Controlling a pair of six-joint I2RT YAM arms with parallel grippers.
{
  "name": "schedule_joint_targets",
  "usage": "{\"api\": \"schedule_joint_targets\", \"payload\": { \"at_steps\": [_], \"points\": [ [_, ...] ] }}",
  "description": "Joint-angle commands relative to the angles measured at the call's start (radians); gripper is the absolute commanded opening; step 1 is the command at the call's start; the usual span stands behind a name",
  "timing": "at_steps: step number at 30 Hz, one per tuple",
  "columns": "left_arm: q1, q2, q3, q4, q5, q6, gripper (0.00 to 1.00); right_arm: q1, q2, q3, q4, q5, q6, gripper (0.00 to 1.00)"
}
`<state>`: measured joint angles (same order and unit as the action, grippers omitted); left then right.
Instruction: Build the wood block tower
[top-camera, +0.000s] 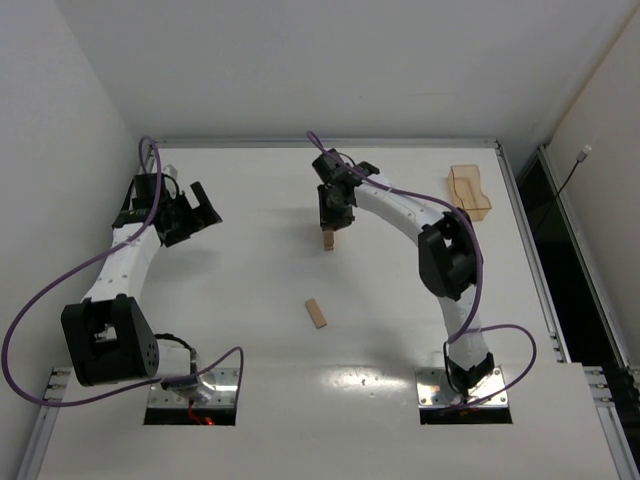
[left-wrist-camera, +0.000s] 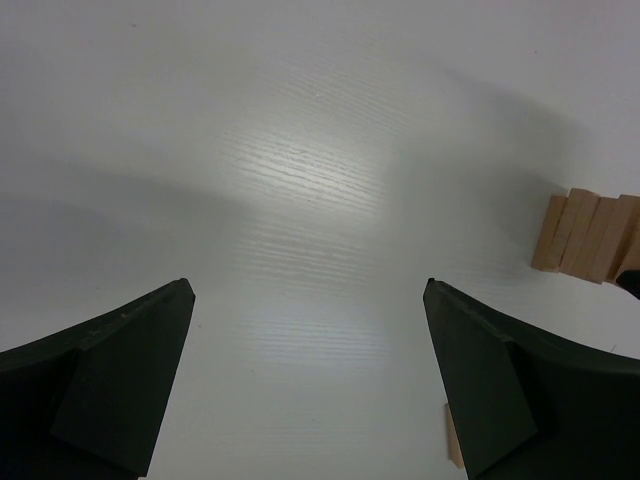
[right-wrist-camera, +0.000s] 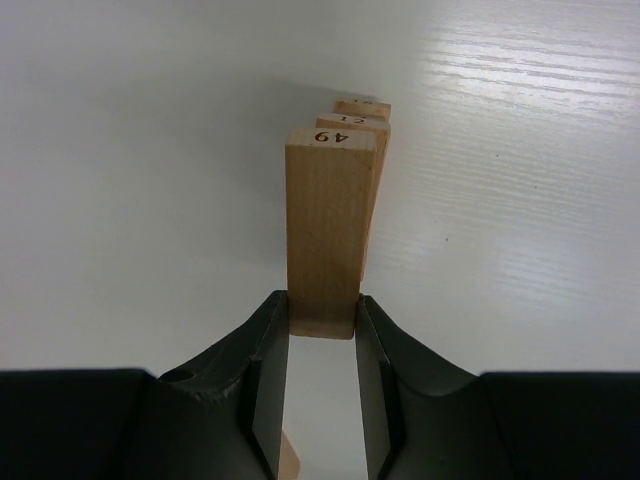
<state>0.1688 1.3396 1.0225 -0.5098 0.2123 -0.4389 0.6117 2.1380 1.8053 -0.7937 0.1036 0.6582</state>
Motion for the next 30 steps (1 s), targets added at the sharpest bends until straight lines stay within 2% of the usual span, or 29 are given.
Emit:
{"api": "schedule_joint_targets", "payload": {
  "at_steps": [1, 6, 7, 8, 14, 20, 24, 27, 28, 30],
  "points": [
    [-0.003, -0.031, -0.004, 0.027, 0.006, -0.009, 1.00, 0.006, -0.001, 0.022, 0.028, 0.021, -0.008, 0.17],
    [-0.003, -0.031, -0.004, 0.027, 0.006, -0.009, 1.00, 0.006, -0.001, 0.013, 0.028, 0.011, -0.008, 0.20],
    [-0.003, -0.031, -0.004, 0.027, 0.006, -0.009, 1.00, 0.006, -0.001, 0.012, 0.028, 0.011, -0.008, 0.30],
    [-0.003, -0.031, -0.004, 0.027, 0.006, -0.009, 1.00, 0.006, -0.001, 0.012, 0.028, 0.011, -0.008, 0.35],
    [-0.003, -0.031, -0.004, 0.027, 0.006, -0.009, 1.00, 0.006, -0.001, 0.012, 0.028, 0.011, -0.008, 0.57],
    [-0.003, -0.031, -0.004, 0.027, 0.015, -0.009, 1.00, 0.006, -0.035, -0.012, 0.059, 0.002, -0.066, 0.57],
    [-0.003, -0.031, -0.004, 0.027, 0.015, -0.009, 1.00, 0.039, -0.128, -0.089, 0.097, 0.002, -0.124, 0.57],
    [-0.003, -0.031, 0.007, 0.036, 0.025, -0.018, 1.00, 0.068, -0.275, -0.263, 0.160, 0.002, -0.150, 0.57],
    [-0.003, -0.020, 0.016, 0.036, 0.025, -0.018, 1.00, 0.088, -0.365, -0.376, 0.204, -0.008, -0.173, 0.54],
    [-0.003, -0.020, 0.027, 0.036, 0.025, -0.018, 1.00, 0.109, -0.462, -0.486, 0.258, -0.018, -0.221, 0.52]
  ]
}}
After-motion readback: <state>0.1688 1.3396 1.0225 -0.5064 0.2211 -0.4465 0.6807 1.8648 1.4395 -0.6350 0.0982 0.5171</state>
